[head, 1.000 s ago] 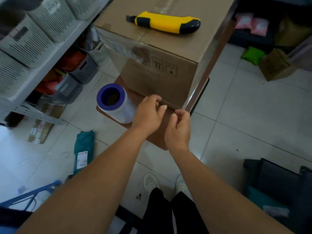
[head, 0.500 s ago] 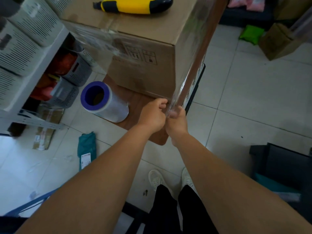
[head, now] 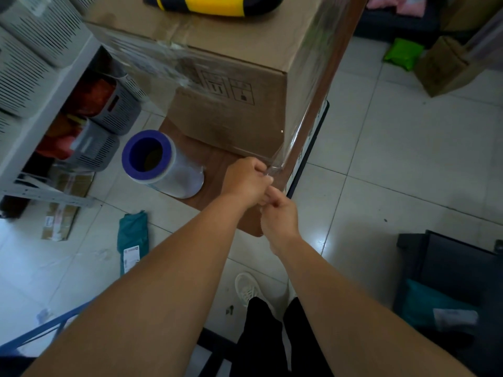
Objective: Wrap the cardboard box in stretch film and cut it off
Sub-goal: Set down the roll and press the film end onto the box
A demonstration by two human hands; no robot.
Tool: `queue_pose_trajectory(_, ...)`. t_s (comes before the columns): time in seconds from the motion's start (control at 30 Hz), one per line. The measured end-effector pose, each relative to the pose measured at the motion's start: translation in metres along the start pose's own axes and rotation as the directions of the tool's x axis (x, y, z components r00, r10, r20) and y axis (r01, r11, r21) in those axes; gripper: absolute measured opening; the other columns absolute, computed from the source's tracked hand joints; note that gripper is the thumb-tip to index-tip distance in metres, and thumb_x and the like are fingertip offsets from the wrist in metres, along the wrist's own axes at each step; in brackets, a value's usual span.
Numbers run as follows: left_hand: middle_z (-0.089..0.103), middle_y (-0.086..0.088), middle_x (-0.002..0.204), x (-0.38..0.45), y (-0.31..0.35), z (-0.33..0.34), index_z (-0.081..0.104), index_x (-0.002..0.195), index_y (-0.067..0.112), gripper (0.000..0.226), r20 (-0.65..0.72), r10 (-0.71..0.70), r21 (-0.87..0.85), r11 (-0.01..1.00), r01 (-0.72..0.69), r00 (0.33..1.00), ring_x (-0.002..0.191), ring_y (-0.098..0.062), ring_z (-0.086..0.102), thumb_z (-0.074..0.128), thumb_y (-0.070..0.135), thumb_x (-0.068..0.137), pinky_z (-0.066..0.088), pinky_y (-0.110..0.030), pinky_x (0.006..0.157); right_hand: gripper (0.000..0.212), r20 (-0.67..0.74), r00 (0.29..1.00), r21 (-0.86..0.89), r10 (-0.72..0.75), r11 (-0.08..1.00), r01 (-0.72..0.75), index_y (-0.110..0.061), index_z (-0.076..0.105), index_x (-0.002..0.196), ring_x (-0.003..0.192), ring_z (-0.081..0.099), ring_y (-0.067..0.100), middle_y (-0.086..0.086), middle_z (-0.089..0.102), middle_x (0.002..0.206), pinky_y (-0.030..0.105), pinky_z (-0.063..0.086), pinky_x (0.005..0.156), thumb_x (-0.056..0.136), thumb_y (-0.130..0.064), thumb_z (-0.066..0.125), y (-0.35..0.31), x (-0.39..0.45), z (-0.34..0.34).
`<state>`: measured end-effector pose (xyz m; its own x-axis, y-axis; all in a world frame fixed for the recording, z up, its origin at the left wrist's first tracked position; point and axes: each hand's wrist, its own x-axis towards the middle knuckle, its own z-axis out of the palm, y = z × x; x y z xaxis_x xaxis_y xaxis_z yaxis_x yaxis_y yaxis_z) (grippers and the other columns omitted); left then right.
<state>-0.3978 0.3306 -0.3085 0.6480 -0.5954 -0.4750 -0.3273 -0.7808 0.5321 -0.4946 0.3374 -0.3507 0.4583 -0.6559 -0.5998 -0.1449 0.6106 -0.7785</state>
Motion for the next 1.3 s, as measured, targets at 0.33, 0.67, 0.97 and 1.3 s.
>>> queue_pose_trajectory(0.33, 0.072, 0.0, 0.083, 0.008, -0.023, -0.006, 0.063, 0.079, 0.022, 0.018, -0.059, 0.027, 0.02, 0.999, -0.026, 0.998, 0.082, -0.019, 0.07, 0.052, 0.011, 0.088, 0.054, -0.031, 0.082, 0.035, -0.09, 0.911, 0.248, 0.403, 0.895, -0.372, 0.002, 0.05, 0.131, 0.08, 0.057, 0.013, 0.022, 0.055, 0.136, 0.043, 0.041, 0.106, 0.098, -0.004, 0.045, 0.0, 0.024, 0.007)
queue_pose_trajectory(0.67, 0.06, 0.005, 0.109, 0.001, -0.015, -0.007, 0.052, 0.124, 0.019, 0.056, 0.095, -0.046, -0.073, 0.996, 0.053, 0.994, 0.101, -0.015, 0.061, 0.062, 0.053, 0.081, 0.048, -0.028, 0.088, 0.021, 0.055, 0.879, 0.505, 0.474, 0.746, -0.434, -0.01, 0.063, 0.115, 0.1, 0.067, 0.017, 0.007, 0.07, 0.097, 0.032, 0.054, 0.094, 0.096, -0.014, 0.056, -0.005, 0.042, 0.024)
queue_pose_trajectory(0.97, 0.073, 0.0, 0.094, 0.015, -0.017, -0.002, 0.072, 0.088, 0.021, 0.013, -0.11, 0.037, 0.109, 0.994, -0.025, 0.993, 0.092, -0.018, 0.067, 0.06, 0.021, 0.086, 0.053, -0.034, 0.084, 0.031, 0.101, 0.856, 0.643, 0.507, 0.623, -0.445, -0.007, 0.062, 0.122, 0.089, 0.066, 0.014, 0.008, 0.071, 0.114, 0.026, 0.054, 0.084, 0.093, -0.018, 0.061, 0.005, 0.048, 0.018)
queue_pose_trajectory(1.3, 0.072, -0.002, 0.095, 0.029, -0.03, -0.014, 0.069, 0.094, 0.02, 0.01, -0.105, 0.158, 0.191, 0.972, -0.136, 0.982, 0.092, -0.02, 0.066, 0.061, 0.02, 0.089, 0.054, -0.035, 0.082, 0.01, -0.011, 0.842, 0.593, 0.54, 0.682, -0.429, -0.012, 0.068, 0.089, 0.06, 0.056, 0.005, -0.002, 0.065, 0.07, 0.019, 0.052, 0.065, 0.094, -0.018, 0.061, 0.004, 0.059, 0.04)
